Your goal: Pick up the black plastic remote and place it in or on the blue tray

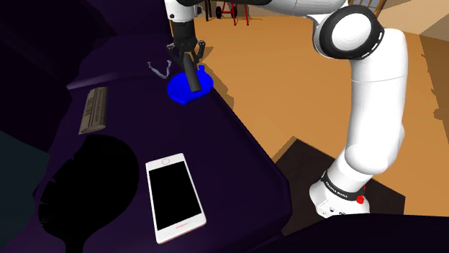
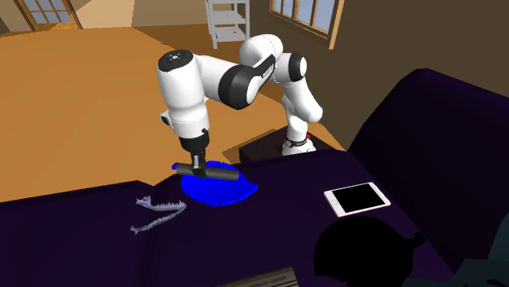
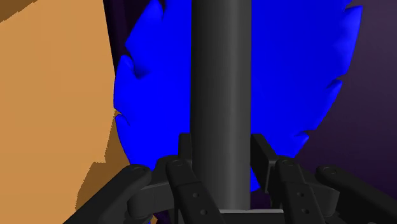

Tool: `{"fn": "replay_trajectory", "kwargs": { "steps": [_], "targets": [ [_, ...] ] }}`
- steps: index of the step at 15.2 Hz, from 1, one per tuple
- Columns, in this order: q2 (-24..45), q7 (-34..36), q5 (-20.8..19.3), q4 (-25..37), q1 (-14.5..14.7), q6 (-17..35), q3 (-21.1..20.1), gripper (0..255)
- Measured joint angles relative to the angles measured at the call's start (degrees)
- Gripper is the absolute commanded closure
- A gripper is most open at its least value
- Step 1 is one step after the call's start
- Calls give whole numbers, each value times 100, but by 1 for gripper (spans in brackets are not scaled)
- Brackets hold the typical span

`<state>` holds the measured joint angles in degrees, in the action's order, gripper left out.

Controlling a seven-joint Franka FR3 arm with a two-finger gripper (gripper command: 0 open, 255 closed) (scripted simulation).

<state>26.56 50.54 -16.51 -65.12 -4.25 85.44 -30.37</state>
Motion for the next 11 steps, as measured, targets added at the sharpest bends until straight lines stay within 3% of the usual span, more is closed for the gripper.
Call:
{"fn": "replay_trajectory", "kwargs": {
  "steps": [5, 11],
  "targets": [
    [-102, 26, 42, -529, -124, 435, 0, 255],
    [-137, 27, 58, -621, -148, 493, -3, 255]
  ]
}}
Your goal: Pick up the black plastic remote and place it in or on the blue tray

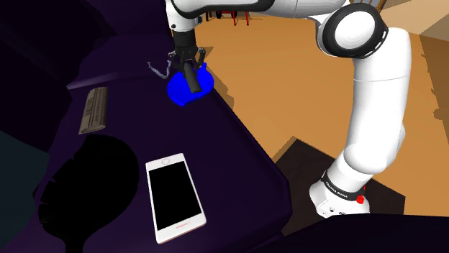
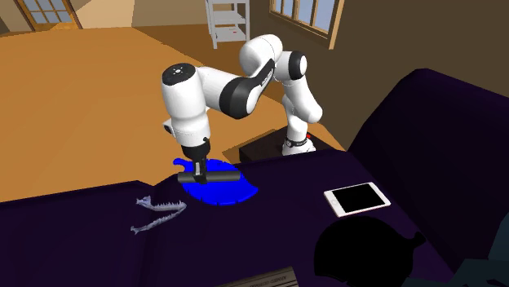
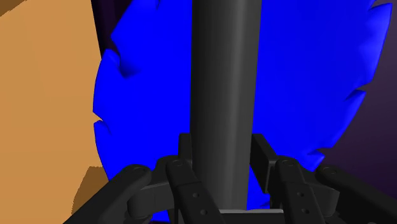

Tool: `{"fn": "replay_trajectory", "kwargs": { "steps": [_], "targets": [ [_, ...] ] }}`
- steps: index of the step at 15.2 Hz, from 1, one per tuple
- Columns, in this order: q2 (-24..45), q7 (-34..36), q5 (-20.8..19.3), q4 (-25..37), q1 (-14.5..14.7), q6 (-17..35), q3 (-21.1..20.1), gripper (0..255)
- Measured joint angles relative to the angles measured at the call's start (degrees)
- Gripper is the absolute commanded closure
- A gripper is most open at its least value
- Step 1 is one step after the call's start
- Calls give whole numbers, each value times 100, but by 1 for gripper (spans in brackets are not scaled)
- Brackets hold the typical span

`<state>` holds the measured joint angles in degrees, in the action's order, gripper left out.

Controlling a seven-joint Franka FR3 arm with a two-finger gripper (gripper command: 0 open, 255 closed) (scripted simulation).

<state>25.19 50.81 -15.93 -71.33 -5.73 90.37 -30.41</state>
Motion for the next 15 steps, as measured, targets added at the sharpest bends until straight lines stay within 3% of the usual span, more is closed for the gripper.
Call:
{"fn": "replay_trajectory", "kwargs": {
  "steps": [1, 7, 9, 11, 15],
  "targets": [
    [-1, 0, 1, -1, 0, -1, 0, 0],
    [0, 0, 4, -7, 3, -1, -3, 0],
    [61, -7, -23, 293, 75, -237, -4, 0],
    [273, -55, -120, 997, 245, -719, 19, 0],
    [353, -38, -158, 1285, 344, -937, 23, 0]
  ]
}}
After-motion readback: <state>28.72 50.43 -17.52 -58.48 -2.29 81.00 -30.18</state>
